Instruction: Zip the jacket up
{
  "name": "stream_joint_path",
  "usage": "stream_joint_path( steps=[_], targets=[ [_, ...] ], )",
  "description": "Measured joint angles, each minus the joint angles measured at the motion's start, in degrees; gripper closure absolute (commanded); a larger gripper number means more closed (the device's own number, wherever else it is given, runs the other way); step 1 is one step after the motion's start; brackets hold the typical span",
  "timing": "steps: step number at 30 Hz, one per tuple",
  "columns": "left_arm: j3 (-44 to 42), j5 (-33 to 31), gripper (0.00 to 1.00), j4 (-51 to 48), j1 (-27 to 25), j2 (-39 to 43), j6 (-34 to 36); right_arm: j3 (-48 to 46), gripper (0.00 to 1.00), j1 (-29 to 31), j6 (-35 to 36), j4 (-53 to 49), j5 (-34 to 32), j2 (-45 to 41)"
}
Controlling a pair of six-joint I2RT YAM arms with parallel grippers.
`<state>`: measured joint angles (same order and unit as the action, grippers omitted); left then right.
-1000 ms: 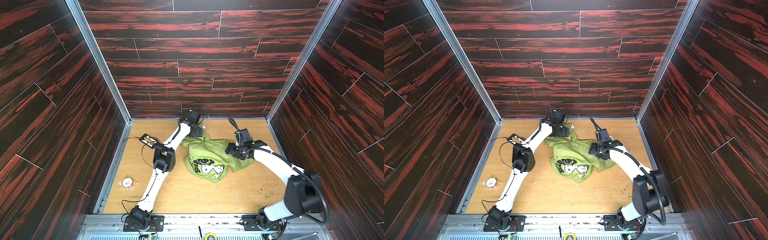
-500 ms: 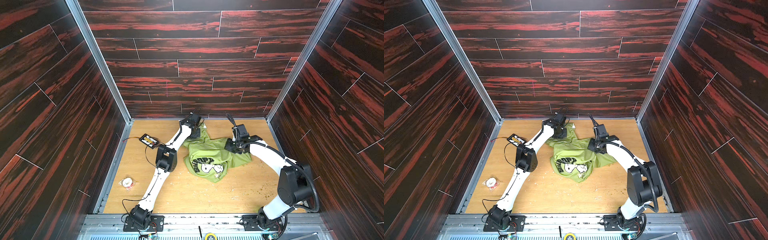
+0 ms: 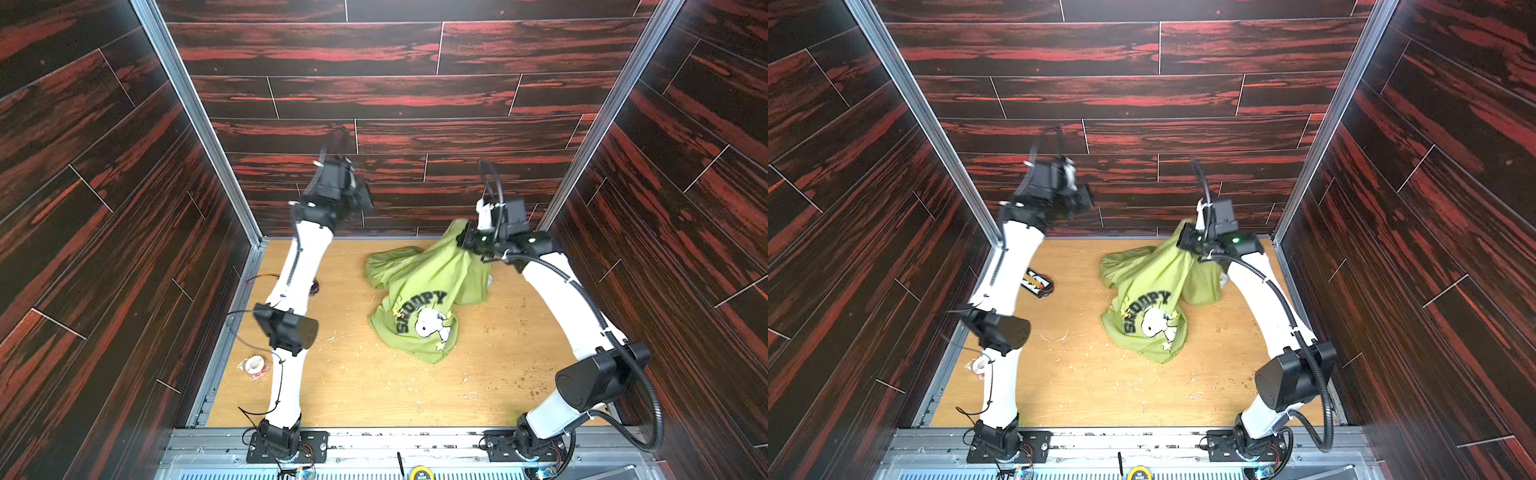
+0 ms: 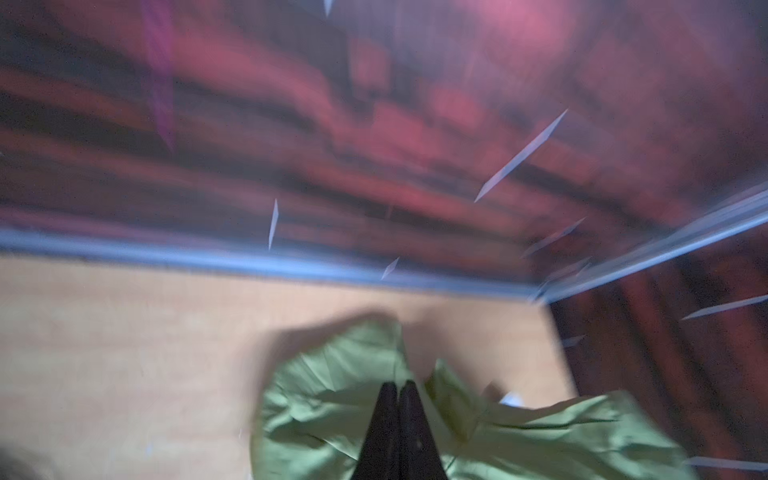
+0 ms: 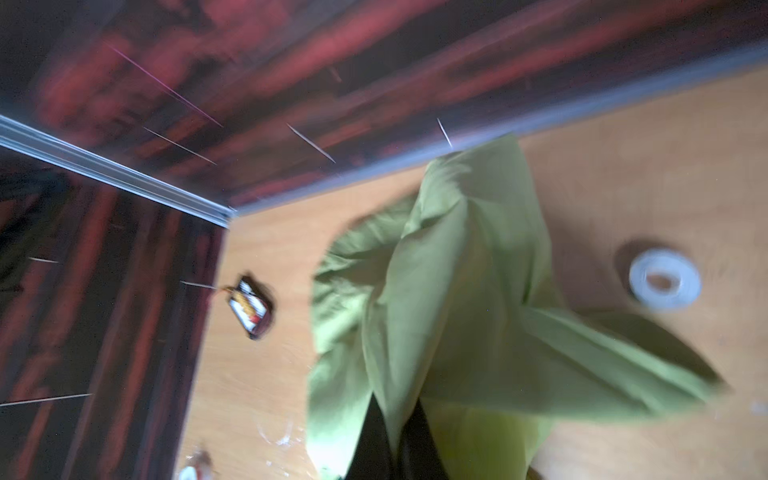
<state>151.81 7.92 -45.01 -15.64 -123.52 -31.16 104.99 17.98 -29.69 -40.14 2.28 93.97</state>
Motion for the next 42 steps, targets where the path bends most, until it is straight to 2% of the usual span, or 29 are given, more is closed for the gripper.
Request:
stream_joint_path(
  steps=[1,4,6,8,10,12,14,16,18,20,23,25,29,33,37,42],
  targets=[
    [0.3,1.1,0.99,0.8,1.2,1.6,-0.8,2.4,1.00,-0.5,0.3,-0.5,1.1,0.0],
    [0.3,4.4,0.68,1.5,2.5,4.0,-2.4,10.4,1.00,-1.6,1.2,-2.8,4.5,0.4],
    [-1.9,6.8,0.52,1.6,2.1,5.0,-2.7,16.7,1.00,-1.8,1.7,-3.8,7.0,1.2],
    [-7.9,9.6,0.46,1.6,1.6,6.8,-2.6,23.1,1.00,-1.7,2.0,-4.3,9.8,2.7],
    [-18.1,12.0,0.39,2.1,1.0,9.7,-2.2,28.3,1.00,-1.7,2.2,-4.6,12.2,4.5],
    [-31.7,13.9,0.32,4.9,0.5,13.8,-1.5,31.9,1.00,-1.7,2.2,-5.1,14.1,6.3],
    [-47.3,15.5,0.28,9.4,-0.1,19.3,-0.8,33.9,1.00,-1.7,2.0,-5.4,16.0,8.1],
    [-59.1,16.6,0.24,13.3,-0.6,24.0,-0.2,34.4,1.00,-1.7,1.6,-5.7,17.4,9.3],
    [-70.3,16.9,0.22,17.6,-1.8,31.4,1.1,34.3,1.00,-1.7,0.8,-6.0,19.1,10.8],
    [-76.5,16.2,0.21,20.1,-3.4,37.5,2.7,34.1,1.00,-1.6,0.0,-6.0,20.0,11.8],
    [-80.1,12.8,0.20,23.6,-8.7,45.5,5.9,33.1,1.00,-1.3,-1.3,-5.9,20.9,12.2],
    [-80.8,8.2,0.20,25.4,-14.1,49.1,9.0,33.0,1.00,-0.6,-1.9,-5.6,21.0,12.3],
    [-80.8,-1.9,0.20,27.5,-24.3,50.4,14.2,33.1,1.00,1.7,-3.2,-5.0,19.8,12.3],
    [-80.0,-13.5,0.20,28.5,-33.4,48.5,17.9,33.0,1.00,4.2,-4.5,-5.4,14.9,12.3],
    [-77.5,-19.0,0.20,30.2,-36.2,43.3,18.3,33.0,1.00,6.5,-5.9,-6.7,9.7,12.3],
    [-76.8,-22.1,0.19,32.3,-38.1,38.3,17.6,31.8,1.00,8.4,-7.4,-7.0,4.7,12.1]
  ],
)
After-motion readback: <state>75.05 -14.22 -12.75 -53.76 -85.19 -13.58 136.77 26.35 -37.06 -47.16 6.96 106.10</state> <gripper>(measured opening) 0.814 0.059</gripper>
